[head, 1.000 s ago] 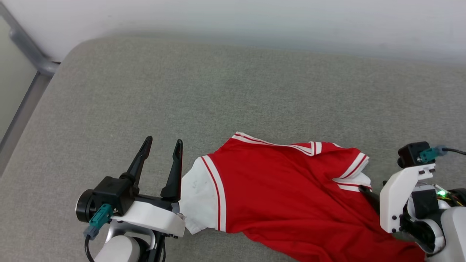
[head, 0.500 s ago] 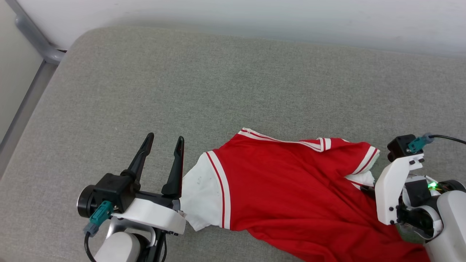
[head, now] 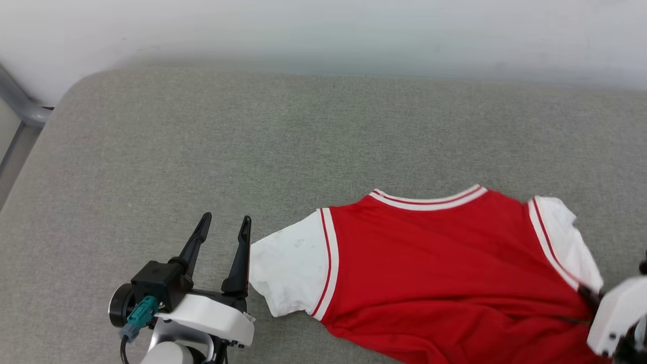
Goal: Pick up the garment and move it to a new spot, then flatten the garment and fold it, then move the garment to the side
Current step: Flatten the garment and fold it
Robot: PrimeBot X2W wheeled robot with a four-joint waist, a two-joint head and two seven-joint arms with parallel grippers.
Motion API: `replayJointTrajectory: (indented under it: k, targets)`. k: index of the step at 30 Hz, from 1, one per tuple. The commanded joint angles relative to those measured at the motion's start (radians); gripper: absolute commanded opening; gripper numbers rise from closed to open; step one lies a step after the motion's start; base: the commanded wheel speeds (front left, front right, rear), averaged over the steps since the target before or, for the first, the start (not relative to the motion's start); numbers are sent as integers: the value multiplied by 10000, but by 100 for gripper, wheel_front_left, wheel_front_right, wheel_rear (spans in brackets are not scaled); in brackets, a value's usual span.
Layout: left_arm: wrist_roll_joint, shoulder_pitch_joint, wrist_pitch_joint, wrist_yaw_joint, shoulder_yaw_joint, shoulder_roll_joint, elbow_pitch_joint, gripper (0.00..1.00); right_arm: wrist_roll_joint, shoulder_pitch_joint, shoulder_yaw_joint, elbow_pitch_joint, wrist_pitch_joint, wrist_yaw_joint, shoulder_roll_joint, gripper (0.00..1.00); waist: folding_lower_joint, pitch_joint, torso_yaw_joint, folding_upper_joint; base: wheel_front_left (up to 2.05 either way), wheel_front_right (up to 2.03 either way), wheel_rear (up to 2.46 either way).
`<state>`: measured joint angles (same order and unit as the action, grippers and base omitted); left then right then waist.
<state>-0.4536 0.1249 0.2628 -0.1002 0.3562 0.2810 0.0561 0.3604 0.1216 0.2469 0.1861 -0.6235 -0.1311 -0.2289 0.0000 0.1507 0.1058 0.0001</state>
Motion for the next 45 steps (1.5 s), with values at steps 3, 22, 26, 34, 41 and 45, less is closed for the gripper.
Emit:
replayJointTrajectory:
  k: [3, 22, 26, 34, 41, 45]
  targets:
    - [-91, -113, -7, 3, -27, 51, 115, 100, -231, -592, 497, 160, 522, 7, 628, 9, 0, 8, -124, -1, 0, 0, 0]
    - [-422, -638, -230, -155, -110, 243, 662, 100, -1247, -697, -47, -367, 6354, 7, 1442, 100, 0, -861, -456, -1, 0, 0, 0]
    - [-489, -766, -394, -221, -114, 330, 792, 100, -1516, -1014, -546, -826, 6947, 5, 1393, 100, 0, -1124, -425, -1, 0, 0, 0]
    - [-1086, -356, -1552, 75, -220, 692, 1151, 100, -2080, -1999, -1614, -2439, 6941, 7, 1568, 100, 0, -1135, -635, -1, 0, 0, 0]
    - [-2035, 577, -4130, 607, -153, 1289, 1537, 100, -2242, -2220, -2281, -3359, 6616, 7, 1660, 100, 0, -694, -1072, -1, 0, 0, 0]
    - [-2523, 1225, -5792, 823, 15, 1605, 1701, 100, -2115, -2003, -2447, -3527, 6539, 7, 1694, 100, 0, -290, -1331, -1, 0, 0, 0]
